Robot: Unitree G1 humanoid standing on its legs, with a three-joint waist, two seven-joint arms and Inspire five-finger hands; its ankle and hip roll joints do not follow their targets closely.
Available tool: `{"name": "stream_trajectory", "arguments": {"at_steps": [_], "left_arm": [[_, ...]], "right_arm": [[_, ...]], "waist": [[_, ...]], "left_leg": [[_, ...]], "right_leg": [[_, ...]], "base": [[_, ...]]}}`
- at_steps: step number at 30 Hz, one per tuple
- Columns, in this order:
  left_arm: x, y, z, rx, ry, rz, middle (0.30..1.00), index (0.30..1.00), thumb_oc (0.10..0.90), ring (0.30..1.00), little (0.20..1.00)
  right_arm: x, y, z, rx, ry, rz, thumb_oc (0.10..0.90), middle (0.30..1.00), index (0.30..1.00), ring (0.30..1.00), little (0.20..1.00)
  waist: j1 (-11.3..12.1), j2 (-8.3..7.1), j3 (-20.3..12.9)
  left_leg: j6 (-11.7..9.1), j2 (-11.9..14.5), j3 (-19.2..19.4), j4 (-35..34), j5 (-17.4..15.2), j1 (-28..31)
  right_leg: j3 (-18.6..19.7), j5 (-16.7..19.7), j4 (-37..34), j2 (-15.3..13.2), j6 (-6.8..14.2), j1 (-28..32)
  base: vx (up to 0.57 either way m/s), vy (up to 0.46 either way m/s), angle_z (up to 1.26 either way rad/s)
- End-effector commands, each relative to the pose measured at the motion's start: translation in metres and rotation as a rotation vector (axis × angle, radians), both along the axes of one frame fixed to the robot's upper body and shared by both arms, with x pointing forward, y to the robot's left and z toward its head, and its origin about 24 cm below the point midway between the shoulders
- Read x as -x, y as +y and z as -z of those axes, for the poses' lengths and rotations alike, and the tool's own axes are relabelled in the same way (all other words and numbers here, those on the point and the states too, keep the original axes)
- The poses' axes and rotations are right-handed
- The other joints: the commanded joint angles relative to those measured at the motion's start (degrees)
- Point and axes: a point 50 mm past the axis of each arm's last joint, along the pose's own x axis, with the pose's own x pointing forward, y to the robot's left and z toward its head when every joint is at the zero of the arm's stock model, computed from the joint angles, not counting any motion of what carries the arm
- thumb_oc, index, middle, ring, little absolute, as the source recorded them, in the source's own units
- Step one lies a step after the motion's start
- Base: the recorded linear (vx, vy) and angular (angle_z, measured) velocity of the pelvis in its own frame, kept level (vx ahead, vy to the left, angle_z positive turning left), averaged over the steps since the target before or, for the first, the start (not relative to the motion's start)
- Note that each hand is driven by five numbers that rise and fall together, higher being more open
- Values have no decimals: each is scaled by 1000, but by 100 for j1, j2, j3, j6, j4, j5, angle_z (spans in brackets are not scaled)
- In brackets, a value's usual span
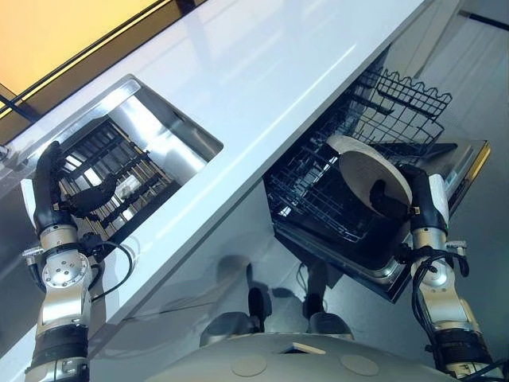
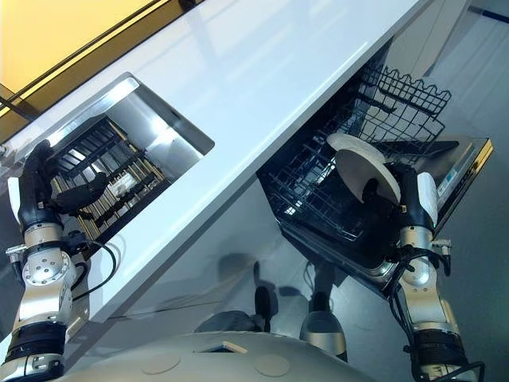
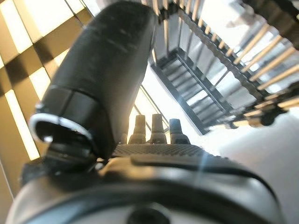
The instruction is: Pick up plates and place into dishwasher.
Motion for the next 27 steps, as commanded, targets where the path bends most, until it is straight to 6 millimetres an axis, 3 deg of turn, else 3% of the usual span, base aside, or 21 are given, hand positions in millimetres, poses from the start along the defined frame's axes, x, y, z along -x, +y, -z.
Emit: {"name": "stream_trajectory", "arguments": {"at_steps": [1, 6, 12, 19, 27], "left_arm": [[-8, 19, -37, -91, -168, -52, 900, 900, 800, 900, 900], [-7, 16, -33, -72, -176, -52, 900, 900, 800, 900, 900], [-10, 10, -35, -46, -212, -32, 900, 900, 800, 900, 900], [-22, -5, -42, -18, -263, 35, 900, 900, 800, 900, 900], [-41, -35, -48, 4, -286, 183, 900, 900, 800, 900, 900]], "right_arm": [[-26, 25, -83, 31, -425, -208, 100, 300, 300, 300, 200], [-29, 37, -80, 24, -403, -258, 100, 300, 300, 300, 200], [-36, 38, -40, 61, -131, -201, 100, 300, 300, 300, 200], [-40, 45, -5, 63, -21, -84, 100, 300, 300, 300, 200], [-67, 57, 2, 36, -49, 80, 100, 300, 300, 300, 200]], "waist": [[107, -127, -27], [162, -132, 21], [239, -140, 118], [379, -85, 286], [673, 24, 493]], "left_leg": [[93, -217, -191, 323, -705, -5], [98, -239, -210, 341, -677, -87], [90, -259, -246, 352, -617, -188], [96, -302, -353, 424, -568, -304], [122, -393, -489, 556, -570, -453]], "right_leg": [[-44, -721, 1074, 30, 111, -684], [-43, -730, 1137, 9, 114, -771], [-70, -722, 1224, -31, 111, -880], [-87, -704, 1342, -74, 91, -983], [-136, -638, 1392, -158, 78, -1048]], "base": [[-26, 53, 2], [-28, 45, 4], [-34, 45, 6], [-27, 34, 7], [-21, 26, 15]]}}
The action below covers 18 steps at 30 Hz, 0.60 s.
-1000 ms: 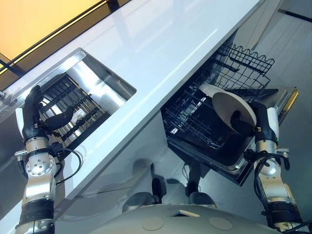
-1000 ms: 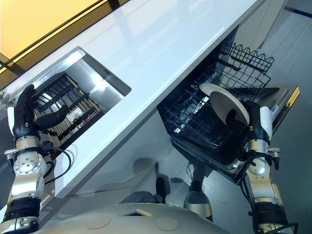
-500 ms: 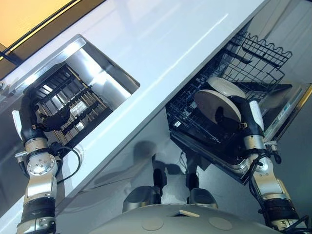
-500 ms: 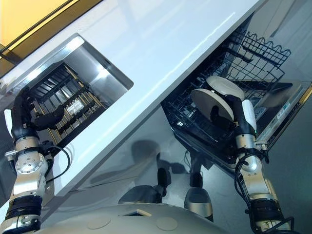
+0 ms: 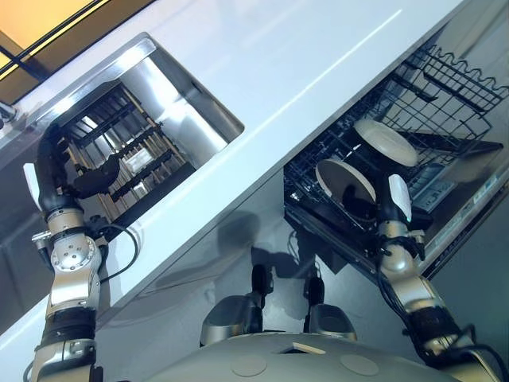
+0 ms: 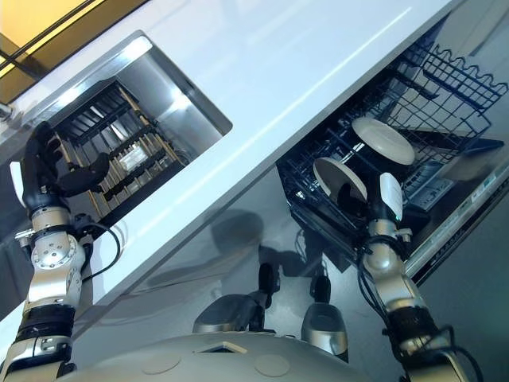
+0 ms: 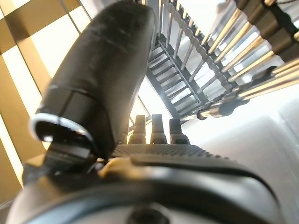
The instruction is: Pick up plates and place into dishwasher.
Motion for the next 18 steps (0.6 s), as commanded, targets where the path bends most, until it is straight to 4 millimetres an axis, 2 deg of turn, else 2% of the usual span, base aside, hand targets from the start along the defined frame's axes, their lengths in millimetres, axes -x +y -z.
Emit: {"name": "stream_trajectory", "arguments": {"at_steps": [1, 2, 8, 18], "left_arm": [[-6, -12, -27, -62, -138, 87, 900, 900, 800, 900, 900], [-8, -15, -28, -62, -138, 100, 900, 900, 800, 900, 900], [-13, -23, -28, -56, -138, 137, 900, 900, 800, 900, 900], [-11, -29, -19, -38, -115, 154, 900, 900, 800, 900, 900]], "right_arm": [[-28, 20, -27, -11, -138, -3, 484, 629, 629, 629, 584], [-32, 22, -29, -18, -150, 5, 800, 900, 900, 900, 900], [-41, 32, -43, -80, -262, 29, 800, 900, 900, 900, 900], [-34, 34, -56, -204, -403, 34, 800, 900, 900, 900, 900]], "waist": [[289, -48, -20], [315, -45, -9], [382, -78, 51], [297, -136, -2]], "left_leg": [[92, -298, -96, 560, -721, -137], [97, -308, -108, 567, -718, -146], [159, -329, -116, 588, -728, -154], [230, -328, -44, 529, -788, -39]], "right_leg": [[172, -605, 1391, -127, 47, -948], [164, -594, 1400, -136, 48, -956], [148, -579, 1509, -159, 62, -1013], [202, -560, 1469, -122, 96, -975]], "base": [[-6, 9, 14], [-4, 8, 12], [2, -7, 13], [5, -12, 1]]}}
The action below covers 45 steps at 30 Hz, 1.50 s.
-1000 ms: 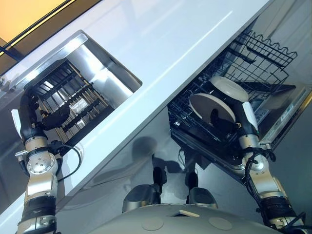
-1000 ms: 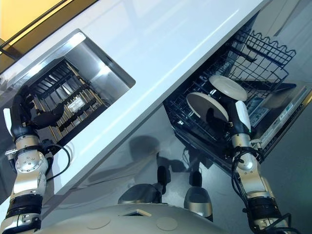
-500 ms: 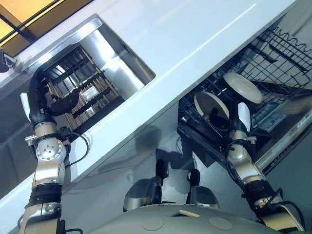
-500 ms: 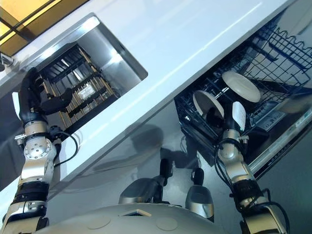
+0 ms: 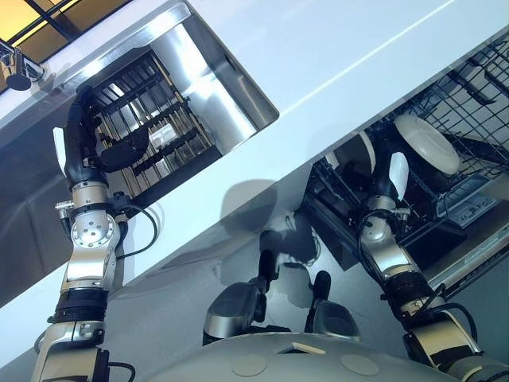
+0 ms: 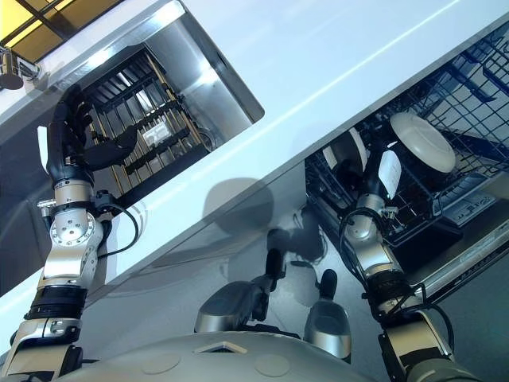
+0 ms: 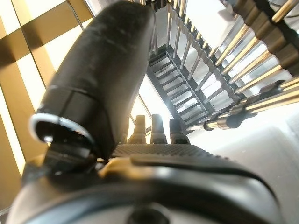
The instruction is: Pick up plates and place into dishwasher.
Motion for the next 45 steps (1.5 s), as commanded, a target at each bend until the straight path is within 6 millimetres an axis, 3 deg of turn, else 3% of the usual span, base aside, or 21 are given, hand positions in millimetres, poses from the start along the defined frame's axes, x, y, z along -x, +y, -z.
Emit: {"name": "stream_trajectory", "arguments": {"at_steps": [1, 12, 27, 32, 39, 45], "left_arm": [[10, -1, 6, -10, -29, 10, 900, 900, 800, 900, 900], [14, 0, 11, -18, -17, -1, 900, 900, 800, 900, 900], [19, 4, 19, -21, 9, -23, 900, 900, 800, 900, 900], [22, 9, 20, -17, 13, -39, 900, 900, 800, 900, 900], [27, 12, 24, -3, 25, -45, 900, 900, 800, 900, 900], [29, 17, 26, 8, 37, -54, 900, 900, 800, 900, 900]], "right_arm": [[-4, 20, -42, -94, -287, -86, 800, 900, 900, 900, 900], [15, 7, -59, -168, -397, -125, 800, 900, 900, 900, 900], [39, -15, -62, -211, -433, -105, 800, 900, 900, 900, 900], [47, -25, -54, -269, -424, -60, 800, 900, 900, 900, 900], [59, -38, -27, -497, -343, -76, 800, 900, 900, 900, 900], [71, -47, -6, -626, -319, 13, 800, 900, 900, 900, 900]], "waist": [[-34, -178, -290], [-324, -257, -482], [-706, -297, -730], [-808, -285, -763], [-942, -210, -719], [-1014, -140, -741]], "left_leg": [[198, -225, 125, 512, -849, 53], [167, -147, 279, 383, -903, 258], [57, -7, 450, 206, -917, 516], [22, 40, 500, 189, -916, 561], [-32, 103, 551, 300, -947, 587], [-72, 97, 578, 294, -952, 611]], "right_leg": [[220, -513, 1414, -46, 45, -977], [332, -528, 1178, 92, 27, -756], [429, -621, 988, 274, -39, -503], [442, -680, 1024, 323, -64, -483], [410, -827, 1243, 320, -128, -508], [394, -901, 1284, 309, -144, -495]], "base": [[10, -47, -3], [12, -67, -6], [17, -72, -7], [17, -52, -6], [16, -34, -10], [36, -1, -3]]}}
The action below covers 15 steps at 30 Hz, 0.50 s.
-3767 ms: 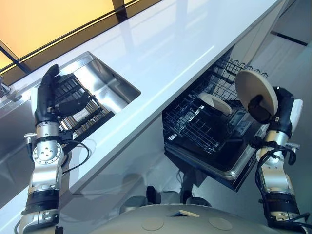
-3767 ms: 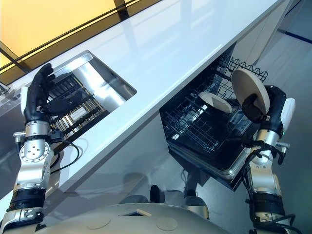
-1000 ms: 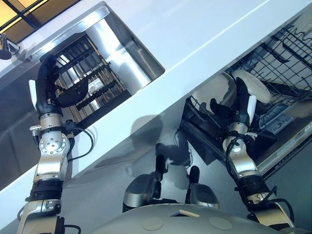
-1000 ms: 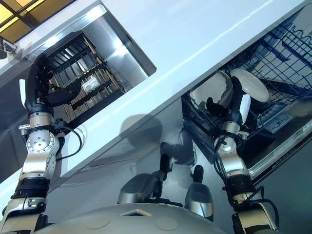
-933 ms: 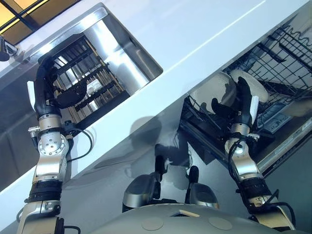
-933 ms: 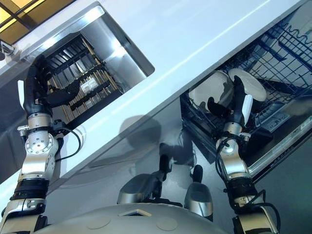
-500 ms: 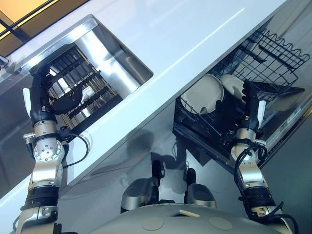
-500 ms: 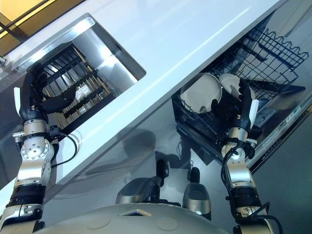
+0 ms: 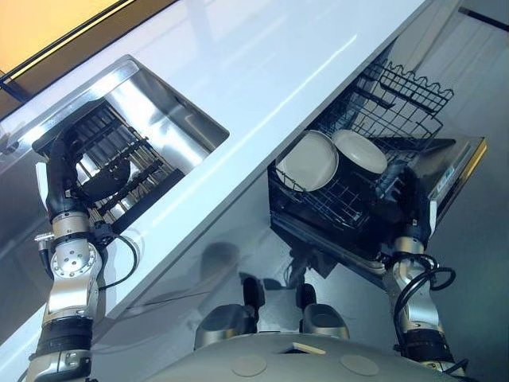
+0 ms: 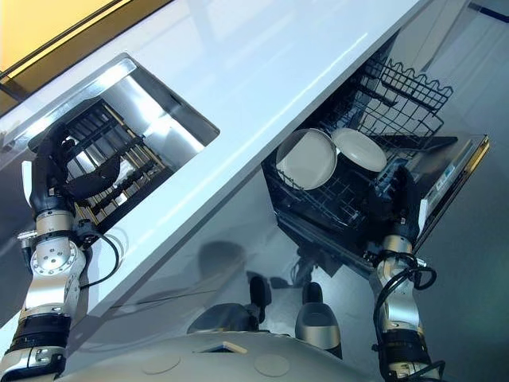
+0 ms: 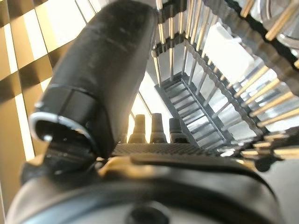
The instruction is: Pick up plates and place into dishwasher.
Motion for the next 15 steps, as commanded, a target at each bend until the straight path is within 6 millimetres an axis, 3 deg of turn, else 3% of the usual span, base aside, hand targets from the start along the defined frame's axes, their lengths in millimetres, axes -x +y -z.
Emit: {"name": "stream_trajectory", "arguments": {"at_steps": [1, 8, 15], "left_arm": [[-11, -11, -8, 9, -113, 43, 900, 900, 800, 900, 900], [-15, -10, -8, 31, -101, 52, 900, 900, 800, 900, 900], [-20, -12, -8, 26, -74, 82, 900, 900, 800, 900, 900]], "right_arm": [[-10, -9, -33, -66, -252, 27, 800, 900, 900, 900, 900], [-4, -12, 4, -310, -154, -16, 800, 900, 900, 900, 900], [-11, -28, 10, -422, -172, -8, 800, 900, 900, 900, 900]], "waist": [[-100, 182, -244], [-61, 300, -241], [88, 387, -218]], "left_leg": [[-74, 15, 26, 297, -815, 153], [-89, -33, -21, 253, -797, 177], [-98, -89, -169, 207, -758, 200]], "right_leg": [[-255, -911, 1108, 295, -152, -577], [-285, -910, 1064, 242, -158, -541], [-319, -837, 945, 196, -142, -450]], "base": [[30, 17, -3], [40, 20, -3], [60, 3, 3]]}}
